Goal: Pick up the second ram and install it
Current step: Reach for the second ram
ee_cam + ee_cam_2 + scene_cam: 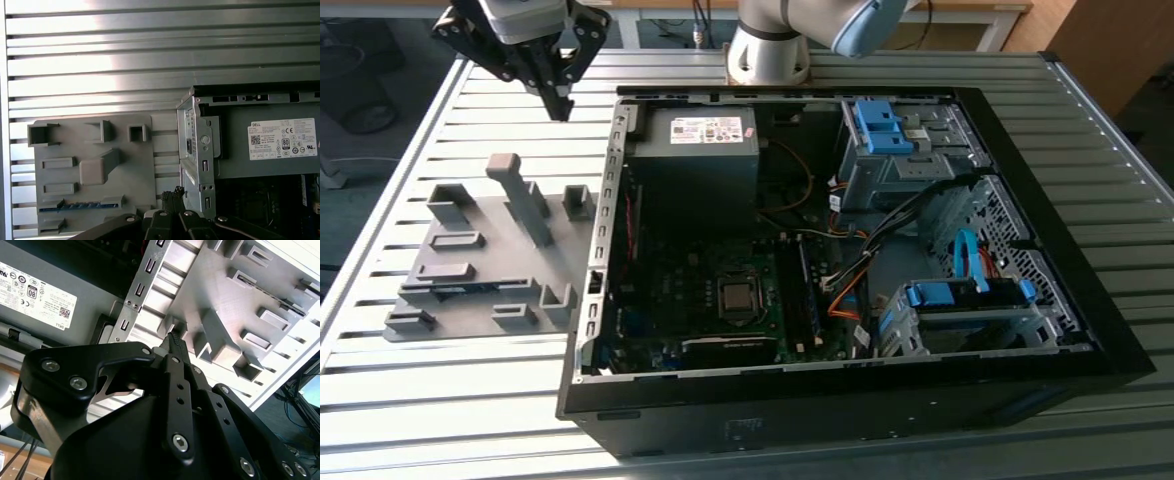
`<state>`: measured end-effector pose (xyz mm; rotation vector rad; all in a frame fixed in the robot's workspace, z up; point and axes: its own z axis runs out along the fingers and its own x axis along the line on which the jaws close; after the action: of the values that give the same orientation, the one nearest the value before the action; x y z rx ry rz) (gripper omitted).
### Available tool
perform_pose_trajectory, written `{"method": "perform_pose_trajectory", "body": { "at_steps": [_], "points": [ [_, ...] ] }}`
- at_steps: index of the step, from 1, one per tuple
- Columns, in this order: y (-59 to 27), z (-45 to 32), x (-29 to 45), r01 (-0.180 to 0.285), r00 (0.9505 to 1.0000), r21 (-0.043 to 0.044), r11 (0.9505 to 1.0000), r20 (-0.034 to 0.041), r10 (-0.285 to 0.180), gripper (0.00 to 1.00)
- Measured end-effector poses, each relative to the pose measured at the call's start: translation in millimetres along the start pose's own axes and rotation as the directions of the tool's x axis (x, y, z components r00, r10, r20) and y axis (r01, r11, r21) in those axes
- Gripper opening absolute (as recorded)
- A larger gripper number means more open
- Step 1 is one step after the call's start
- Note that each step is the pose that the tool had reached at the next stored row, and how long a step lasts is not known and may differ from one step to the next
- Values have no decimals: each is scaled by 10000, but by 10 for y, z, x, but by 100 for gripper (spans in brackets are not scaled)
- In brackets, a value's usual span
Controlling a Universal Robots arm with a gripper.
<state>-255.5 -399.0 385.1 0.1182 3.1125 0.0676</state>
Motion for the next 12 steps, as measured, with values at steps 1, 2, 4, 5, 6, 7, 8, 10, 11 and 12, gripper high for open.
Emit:
{"method": "perform_pose_trajectory", "body": {
  "at_steps": [1,2,4,5,6,7,8,10,11,12],
  "points": [
    [-1,0,8,1,10000,0,10000,0,-1,11],
    [-1,0,15,1,10000,0,10000,1,-1,11],
    [-2,1,30,1,10000,0,10000,1,-1,11],
    [-2,1,35,1,10000,0,10000,1,-1,11],
    [-3,1,40,2,10000,0,10000,1,-2,11],
    [-3,1,43,1,10000,0,10000,1,-1,11],
    [-3,1,47,2,10000,0,10000,1,-2,11],
    [-4,2,55,1,10000,-1,10000,1,-1,11],
    [-4,2,59,1,10000,-1,10000,1,-1,11],
    [-5,2,63,1,10000,-1,10000,1,-1,11]
  ]
}}
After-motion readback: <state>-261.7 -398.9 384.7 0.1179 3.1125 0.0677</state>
